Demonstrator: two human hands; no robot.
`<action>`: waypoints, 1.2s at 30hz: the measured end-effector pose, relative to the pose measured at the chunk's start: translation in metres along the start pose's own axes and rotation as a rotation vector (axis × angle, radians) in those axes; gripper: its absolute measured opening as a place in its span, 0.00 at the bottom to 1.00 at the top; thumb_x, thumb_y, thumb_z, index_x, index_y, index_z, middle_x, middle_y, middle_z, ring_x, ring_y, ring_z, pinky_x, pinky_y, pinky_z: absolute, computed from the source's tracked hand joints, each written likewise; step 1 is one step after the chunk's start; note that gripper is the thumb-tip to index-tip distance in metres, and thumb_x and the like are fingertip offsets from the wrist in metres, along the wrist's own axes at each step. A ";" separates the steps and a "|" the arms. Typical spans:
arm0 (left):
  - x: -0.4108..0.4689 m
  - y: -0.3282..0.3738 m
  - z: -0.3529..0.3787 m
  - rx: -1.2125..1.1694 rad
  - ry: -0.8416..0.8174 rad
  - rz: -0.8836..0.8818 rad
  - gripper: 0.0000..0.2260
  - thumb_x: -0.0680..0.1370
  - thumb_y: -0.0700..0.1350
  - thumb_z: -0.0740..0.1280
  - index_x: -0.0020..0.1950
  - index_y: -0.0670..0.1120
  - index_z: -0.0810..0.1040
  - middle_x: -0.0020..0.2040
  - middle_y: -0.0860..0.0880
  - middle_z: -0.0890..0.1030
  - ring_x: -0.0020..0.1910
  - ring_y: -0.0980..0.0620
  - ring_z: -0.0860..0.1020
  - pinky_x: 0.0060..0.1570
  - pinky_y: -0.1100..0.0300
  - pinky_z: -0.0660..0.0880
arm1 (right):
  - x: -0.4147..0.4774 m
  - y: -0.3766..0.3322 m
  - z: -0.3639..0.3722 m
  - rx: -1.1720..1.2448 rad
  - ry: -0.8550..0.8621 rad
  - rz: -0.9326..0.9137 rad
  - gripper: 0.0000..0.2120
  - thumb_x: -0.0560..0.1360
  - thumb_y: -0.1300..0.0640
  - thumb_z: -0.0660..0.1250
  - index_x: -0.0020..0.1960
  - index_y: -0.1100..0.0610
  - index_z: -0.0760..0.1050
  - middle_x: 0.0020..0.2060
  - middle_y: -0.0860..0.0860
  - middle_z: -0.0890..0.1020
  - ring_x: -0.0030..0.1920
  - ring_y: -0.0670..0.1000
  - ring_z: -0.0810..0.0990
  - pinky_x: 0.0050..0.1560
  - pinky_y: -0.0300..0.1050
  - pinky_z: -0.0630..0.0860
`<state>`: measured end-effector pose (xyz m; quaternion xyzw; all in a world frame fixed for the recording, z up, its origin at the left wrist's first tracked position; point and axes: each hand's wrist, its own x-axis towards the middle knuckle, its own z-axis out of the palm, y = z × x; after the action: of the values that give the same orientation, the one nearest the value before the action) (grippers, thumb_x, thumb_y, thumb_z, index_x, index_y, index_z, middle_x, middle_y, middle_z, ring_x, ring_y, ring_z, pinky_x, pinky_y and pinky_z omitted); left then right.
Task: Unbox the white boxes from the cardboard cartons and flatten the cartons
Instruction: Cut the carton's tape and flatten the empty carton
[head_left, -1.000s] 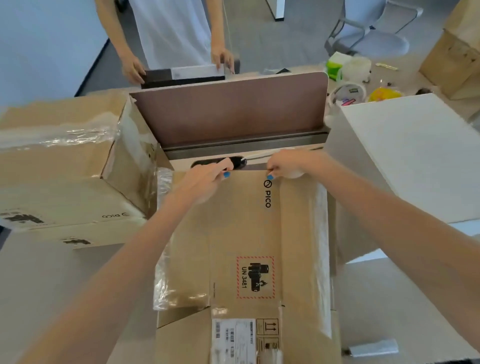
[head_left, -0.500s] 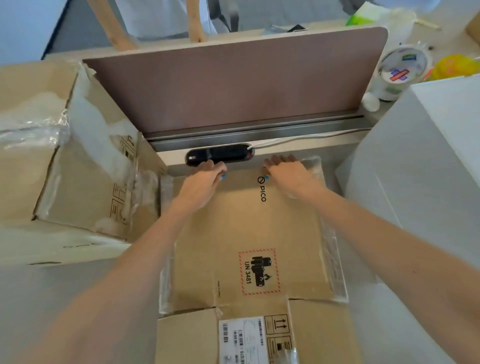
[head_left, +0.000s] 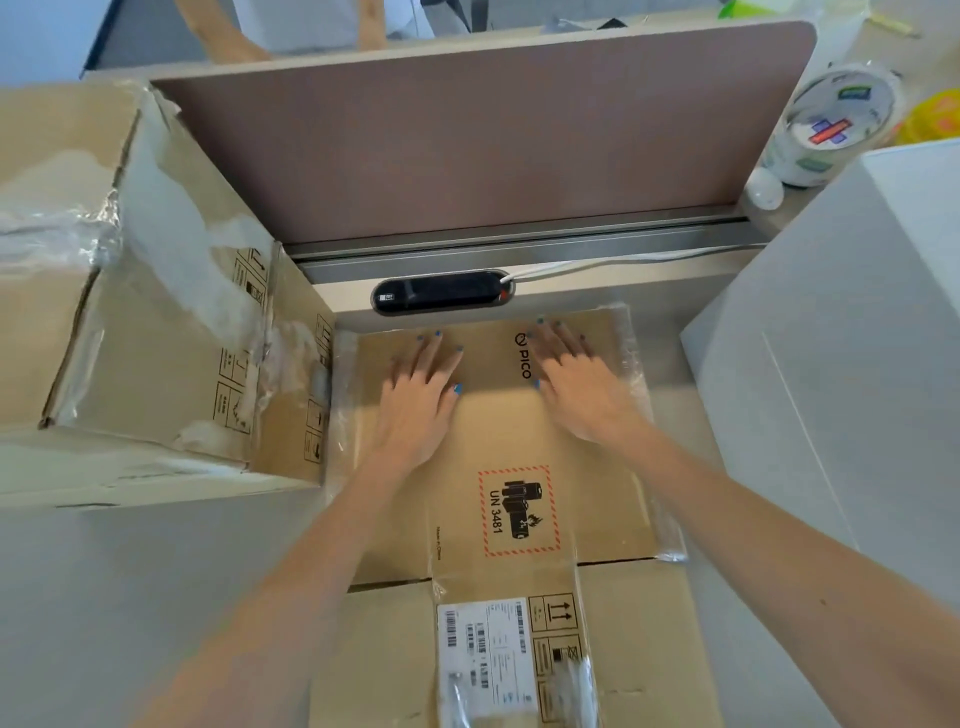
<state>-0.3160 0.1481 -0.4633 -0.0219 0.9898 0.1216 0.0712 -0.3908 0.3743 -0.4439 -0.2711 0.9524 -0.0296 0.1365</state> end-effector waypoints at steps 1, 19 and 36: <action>-0.009 0.003 0.006 -0.004 0.004 -0.015 0.24 0.84 0.56 0.49 0.80 0.55 0.55 0.81 0.51 0.48 0.80 0.49 0.46 0.78 0.43 0.47 | -0.010 -0.005 0.006 0.025 0.030 0.015 0.21 0.82 0.49 0.52 0.72 0.56 0.64 0.75 0.55 0.63 0.76 0.55 0.58 0.74 0.54 0.58; 0.002 0.007 0.046 0.100 0.123 -0.066 0.27 0.82 0.59 0.45 0.81 0.56 0.47 0.82 0.49 0.44 0.80 0.48 0.42 0.77 0.41 0.45 | -0.006 -0.011 0.056 -0.002 0.185 0.077 0.30 0.81 0.39 0.45 0.79 0.51 0.49 0.78 0.53 0.50 0.78 0.53 0.47 0.76 0.58 0.48; -0.063 0.013 0.026 -0.027 -0.029 -0.102 0.27 0.81 0.61 0.38 0.80 0.57 0.39 0.81 0.51 0.42 0.80 0.51 0.39 0.77 0.45 0.36 | -0.061 -0.036 0.036 -0.027 0.053 0.025 0.27 0.83 0.47 0.43 0.79 0.55 0.44 0.78 0.53 0.46 0.78 0.54 0.43 0.77 0.53 0.47</action>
<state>-0.2512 0.1683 -0.4760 -0.0713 0.9845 0.1314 0.0914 -0.3129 0.3758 -0.4588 -0.2602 0.9592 -0.0220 0.1081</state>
